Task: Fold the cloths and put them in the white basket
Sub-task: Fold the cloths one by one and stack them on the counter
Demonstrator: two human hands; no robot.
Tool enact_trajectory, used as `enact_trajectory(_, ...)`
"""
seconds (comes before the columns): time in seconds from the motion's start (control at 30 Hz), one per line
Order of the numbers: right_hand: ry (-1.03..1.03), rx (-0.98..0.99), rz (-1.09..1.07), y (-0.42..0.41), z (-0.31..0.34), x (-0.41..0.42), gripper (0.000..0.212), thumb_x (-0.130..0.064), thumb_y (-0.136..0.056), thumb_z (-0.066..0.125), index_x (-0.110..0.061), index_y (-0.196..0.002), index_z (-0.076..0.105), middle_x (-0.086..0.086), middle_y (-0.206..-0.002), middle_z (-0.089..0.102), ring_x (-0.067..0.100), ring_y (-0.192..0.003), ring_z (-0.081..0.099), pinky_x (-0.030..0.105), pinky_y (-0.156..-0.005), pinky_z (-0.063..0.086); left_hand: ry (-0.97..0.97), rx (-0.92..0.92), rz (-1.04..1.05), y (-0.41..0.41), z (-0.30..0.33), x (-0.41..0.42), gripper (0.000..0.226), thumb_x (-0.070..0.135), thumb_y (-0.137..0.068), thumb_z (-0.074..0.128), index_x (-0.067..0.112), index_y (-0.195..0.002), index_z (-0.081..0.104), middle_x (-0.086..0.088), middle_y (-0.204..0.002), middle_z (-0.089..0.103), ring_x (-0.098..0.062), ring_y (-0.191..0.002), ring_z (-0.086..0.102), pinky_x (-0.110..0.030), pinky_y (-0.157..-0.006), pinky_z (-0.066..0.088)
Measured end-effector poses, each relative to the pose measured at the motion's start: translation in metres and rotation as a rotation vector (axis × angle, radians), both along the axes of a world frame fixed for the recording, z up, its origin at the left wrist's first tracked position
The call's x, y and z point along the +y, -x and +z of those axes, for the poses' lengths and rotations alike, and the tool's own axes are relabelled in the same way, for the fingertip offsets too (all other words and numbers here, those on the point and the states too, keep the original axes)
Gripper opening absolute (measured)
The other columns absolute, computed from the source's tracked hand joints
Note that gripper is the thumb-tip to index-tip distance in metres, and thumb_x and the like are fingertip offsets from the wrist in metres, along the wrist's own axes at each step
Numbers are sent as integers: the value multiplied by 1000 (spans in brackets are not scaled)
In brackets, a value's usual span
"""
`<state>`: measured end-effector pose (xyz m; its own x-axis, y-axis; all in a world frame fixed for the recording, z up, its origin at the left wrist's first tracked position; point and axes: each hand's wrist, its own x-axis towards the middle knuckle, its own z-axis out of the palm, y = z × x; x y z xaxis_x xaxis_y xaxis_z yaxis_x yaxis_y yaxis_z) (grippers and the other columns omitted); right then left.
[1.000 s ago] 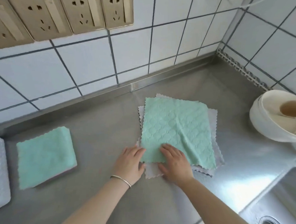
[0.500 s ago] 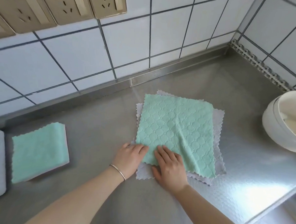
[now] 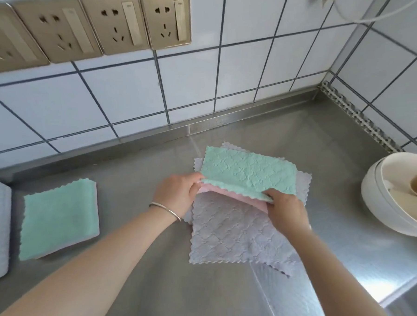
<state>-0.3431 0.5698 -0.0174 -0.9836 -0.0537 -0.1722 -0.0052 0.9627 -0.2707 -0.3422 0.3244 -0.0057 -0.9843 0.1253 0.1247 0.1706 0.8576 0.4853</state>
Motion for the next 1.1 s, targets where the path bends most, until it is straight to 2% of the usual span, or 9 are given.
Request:
enact_trajectory(0.13, 135, 53, 28, 23, 66, 23, 24, -11, -86, 53, -19, -107, 63, 7, -81, 66, 29, -76, 60, 31, -64, 45, -19, 96, 22, 14, 47, -24, 29, 26, -93, 42, 18, -109, 66, -10, -96, 73, -31, -87, 66, -32, -71, 45)
enact_trajectory(0.27, 302, 157, 32, 33, 119, 9, 18, -8, -87, 53, -21, -94, 65, 4, -82, 63, 25, -78, 57, 28, -64, 39, -92, 115, 54, -1, 102, -68, 33, 36, -87, 41, 18, -97, 67, -5, -78, 70, -25, -73, 62, -30, -67, 47)
enact_trajectory(0.4, 506, 155, 100, 21, 151, -24, 27, -11, -90, 52, -32, -76, 61, -9, -63, 59, 1, -44, 51, 12, -40, 35, -129, -23, 40, -37, 136, -124, 29, 33, -91, 53, 15, -69, 58, -1, -56, 51, -11, -53, 43, -16, -54, 32)
enact_trajectory(0.53, 660, 32, 47, 23, 149, -48, 19, -16, -89, 59, -21, -71, 64, -9, -54, 52, -4, -35, 42, 6, -35, 29, -136, -152, 83, -47, 143, -147, 39, 34, -90, 54, -4, -79, 59, -14, -63, 50, -12, -59, 42, -25, -59, 32)
enact_trajectory(0.7, 673, -31, 218, -2, 155, -149, 32, -17, -89, 58, -13, -58, 51, -8, -49, 40, 4, -42, 34, 11, -36, 23, -206, -150, 352, -123, 149, -235, 24, 23, -92, 50, 5, -83, 63, -15, -70, 61, -29, -71, 59, -38, -72, 47)
enact_trajectory(0.8, 698, -26, 275, -20, 158, -172, 32, -20, -90, 57, -7, -62, 50, -8, -51, 38, 3, -40, 31, 20, -47, 24, -312, -100, 426, -158, 152, -255, 24, 7, -94, 44, 9, -105, 65, -18, -95, 66, -33, -91, 62, -44, -90, 50)
enact_trajectory(0.87, 776, -15, 302, -34, 161, -181, 33, -24, -91, 56, -13, -61, 51, -12, -52, 42, 2, -50, 37, 25, -58, 29, -347, -28, 427, -187, 157, -264, 29, 3, -93, 43, 12, -112, 63, -14, -103, 67, -29, -98, 62, -33, -92, 49)
enact_trajectory(1.0, 852, -173, 349, -65, 142, -176, 73, -75, -63, 61, -4, -82, 57, 11, -75, 56, 18, -77, 50, 42, -81, 41, -398, -76, 331, -252, 154, -264, 31, 13, -92, 47, 41, -92, 60, 32, -85, 67, 12, -83, 58, -2, -76, 40)
enact_trajectory(1.1, 805, -350, 408, -92, 126, -170, 52, -57, -76, 62, -6, -86, 64, 23, -83, 60, 19, -82, 54, 43, -85, 42, -386, -220, 269, -292, 134, -264, 31, 30, -83, 42, 52, -86, 63, 26, -94, 66, 7, -86, 58, -6, -78, 40)
